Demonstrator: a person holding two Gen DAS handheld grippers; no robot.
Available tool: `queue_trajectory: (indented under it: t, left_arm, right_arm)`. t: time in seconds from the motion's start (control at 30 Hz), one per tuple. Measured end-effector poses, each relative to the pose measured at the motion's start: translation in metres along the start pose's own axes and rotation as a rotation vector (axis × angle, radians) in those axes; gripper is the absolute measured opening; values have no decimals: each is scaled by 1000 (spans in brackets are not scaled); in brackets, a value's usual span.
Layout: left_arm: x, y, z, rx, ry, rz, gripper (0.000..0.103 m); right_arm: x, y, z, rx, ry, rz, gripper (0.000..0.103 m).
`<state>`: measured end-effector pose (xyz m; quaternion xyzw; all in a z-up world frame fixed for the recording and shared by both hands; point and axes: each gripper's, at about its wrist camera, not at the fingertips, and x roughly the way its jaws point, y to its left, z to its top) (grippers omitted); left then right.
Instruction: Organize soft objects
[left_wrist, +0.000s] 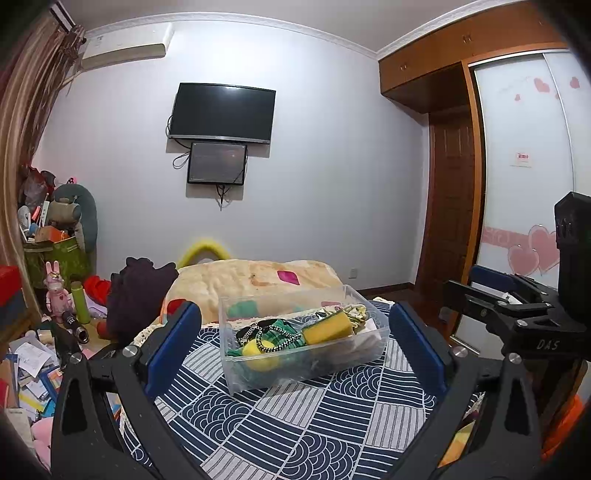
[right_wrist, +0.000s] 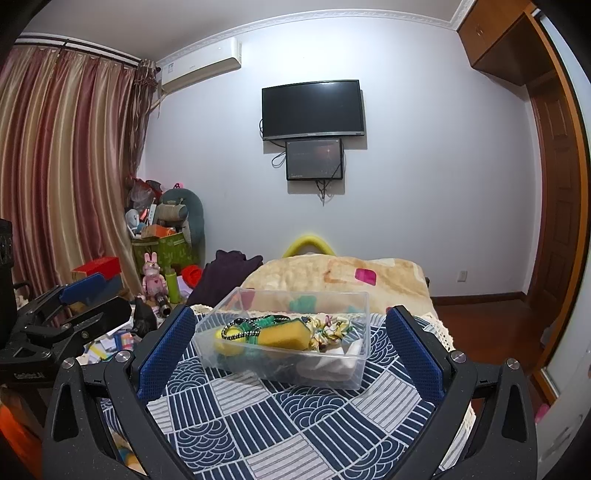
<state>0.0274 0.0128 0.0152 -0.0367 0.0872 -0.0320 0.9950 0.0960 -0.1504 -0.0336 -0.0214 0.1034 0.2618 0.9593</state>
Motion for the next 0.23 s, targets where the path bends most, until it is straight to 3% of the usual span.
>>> queue_trajectory:
  t: [0.23]
  left_arm:
    - [2, -1, -1, 1, 8, 5, 103]
  right_arm:
    - [0, -1, -1, 2, 2, 0, 103]
